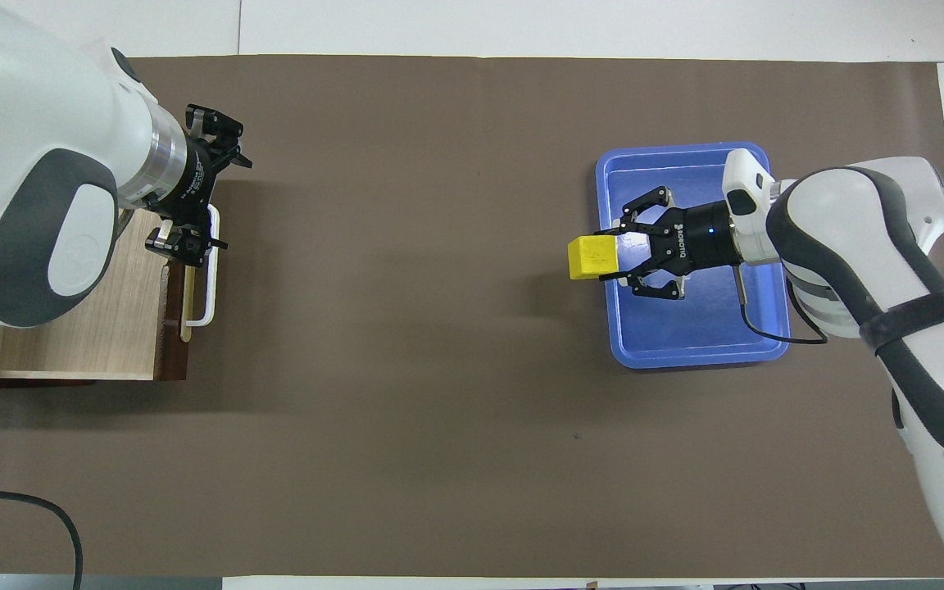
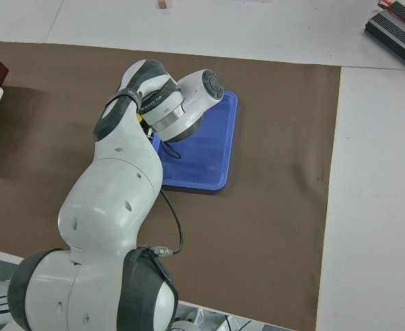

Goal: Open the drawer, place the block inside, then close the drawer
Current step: 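Carry the block toward the left gripper with the right gripper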

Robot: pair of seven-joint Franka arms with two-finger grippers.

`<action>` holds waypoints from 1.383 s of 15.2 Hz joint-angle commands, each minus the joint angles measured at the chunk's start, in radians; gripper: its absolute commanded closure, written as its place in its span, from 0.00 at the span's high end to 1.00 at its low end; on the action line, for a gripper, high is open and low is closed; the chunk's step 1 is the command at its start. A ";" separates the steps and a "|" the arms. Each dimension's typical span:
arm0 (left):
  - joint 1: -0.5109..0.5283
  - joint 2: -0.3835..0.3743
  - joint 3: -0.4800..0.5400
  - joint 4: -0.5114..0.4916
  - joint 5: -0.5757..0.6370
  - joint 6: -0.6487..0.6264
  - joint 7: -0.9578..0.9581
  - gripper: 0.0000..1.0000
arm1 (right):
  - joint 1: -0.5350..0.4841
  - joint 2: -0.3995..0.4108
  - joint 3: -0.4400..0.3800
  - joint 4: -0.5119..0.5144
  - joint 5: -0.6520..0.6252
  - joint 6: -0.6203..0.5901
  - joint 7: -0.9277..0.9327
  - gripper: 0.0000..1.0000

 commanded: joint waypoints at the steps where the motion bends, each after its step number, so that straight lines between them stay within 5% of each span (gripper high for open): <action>1: -0.008 -0.025 0.005 -0.028 -0.011 0.002 -0.152 1.00 | 0.062 0.025 -0.001 0.083 0.011 -0.044 0.083 0.00; 10: -0.201 0.004 0.003 -0.037 0.040 -0.068 -0.539 1.00 | 0.271 0.019 -0.003 0.175 -0.017 0.020 0.327 0.00; 15: -0.301 -0.009 0.003 -0.125 0.040 0.007 -0.778 1.00 | 0.338 0.020 -0.001 0.186 -0.089 0.105 0.403 0.00; 21: -0.309 0.005 0.002 -0.126 0.040 0.113 -0.806 1.00 | 0.389 0.022 -0.001 0.190 -0.110 0.156 0.464 0.00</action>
